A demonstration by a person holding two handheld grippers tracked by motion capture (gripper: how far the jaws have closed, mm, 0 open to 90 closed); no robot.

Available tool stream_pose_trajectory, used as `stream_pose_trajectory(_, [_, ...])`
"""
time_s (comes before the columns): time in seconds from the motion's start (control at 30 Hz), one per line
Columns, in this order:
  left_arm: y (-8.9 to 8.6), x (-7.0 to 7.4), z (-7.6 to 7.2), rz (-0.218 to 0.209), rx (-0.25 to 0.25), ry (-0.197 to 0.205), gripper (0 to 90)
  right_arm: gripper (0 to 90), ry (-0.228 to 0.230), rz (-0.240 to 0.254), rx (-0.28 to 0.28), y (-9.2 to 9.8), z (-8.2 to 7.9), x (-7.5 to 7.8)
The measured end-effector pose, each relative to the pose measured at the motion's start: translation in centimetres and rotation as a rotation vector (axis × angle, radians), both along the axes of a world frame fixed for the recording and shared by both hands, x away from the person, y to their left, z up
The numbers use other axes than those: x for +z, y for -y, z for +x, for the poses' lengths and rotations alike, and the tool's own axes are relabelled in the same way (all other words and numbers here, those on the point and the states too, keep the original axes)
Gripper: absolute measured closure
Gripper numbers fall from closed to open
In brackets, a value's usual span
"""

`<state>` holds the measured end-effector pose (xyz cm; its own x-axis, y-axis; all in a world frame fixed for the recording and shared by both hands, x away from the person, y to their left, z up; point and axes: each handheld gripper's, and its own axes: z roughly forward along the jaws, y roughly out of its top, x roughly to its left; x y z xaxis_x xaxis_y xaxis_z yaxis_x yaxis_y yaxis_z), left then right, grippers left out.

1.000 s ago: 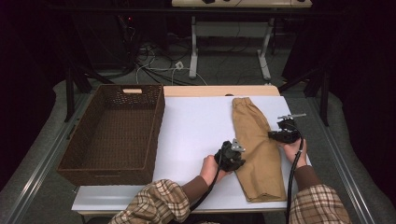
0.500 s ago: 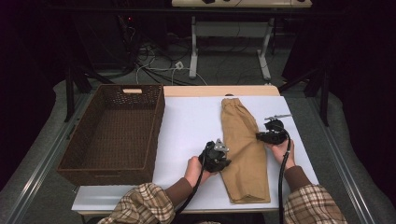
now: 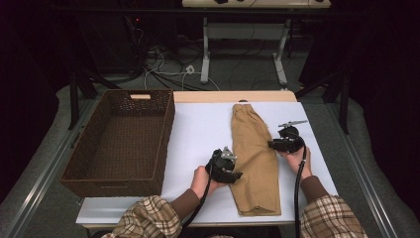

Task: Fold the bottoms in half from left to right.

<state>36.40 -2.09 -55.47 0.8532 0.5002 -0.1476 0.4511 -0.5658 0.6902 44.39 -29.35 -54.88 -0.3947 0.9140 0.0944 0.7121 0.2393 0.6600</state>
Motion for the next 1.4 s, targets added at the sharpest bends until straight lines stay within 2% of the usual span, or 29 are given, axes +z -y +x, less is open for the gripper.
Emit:
stream_pose_trajectory(0.13, [0.2,-0.2,0.1,0.024,-0.009,0.016,75.1,77.9,0.002,-0.008,0.015,-0.2,0.0,0.0])
stream_pose_trajectory(0.27, [0.2,-0.2,0.2,0.019,-0.019,0.016,84.8,82.5,0.006,-0.012,0.026,-0.3,0.0,0.0])
stream_pose_trajectory(0.6, [-0.3,0.0,0.1,0.025,-0.031,0.022,86.9,83.9,0.013,-0.001,0.034,-0.8,0.1,-0.1])
stream_pose_trajectory(0.97, [-2.3,0.1,0.2,0.025,-0.001,0.021,86.9,83.6,0.025,0.001,0.062,-2.9,0.7,-0.2])
stream_pose_trajectory(1.17, [-2.8,0.2,0.2,0.019,0.006,0.021,85.0,78.7,0.022,0.006,0.06,-3.1,0.6,-0.2])
stream_pose_trajectory(1.23, [-3.0,0.3,0.1,0.011,0.018,0.018,79.3,71.3,0.028,0.011,0.053,-2.8,0.5,0.0])
stream_pose_trajectory(1.27, [-3.1,0.4,0.1,0.015,0.016,0.018,72.4,69.0,0.029,0.012,0.051,-2.7,0.4,0.1])
stream_pose_trajectory(1.4, [-3.5,0.8,-0.2,0.004,0.024,0.015,60.6,65.5,0.035,0.02,0.051,-2.1,-0.2,0.7])
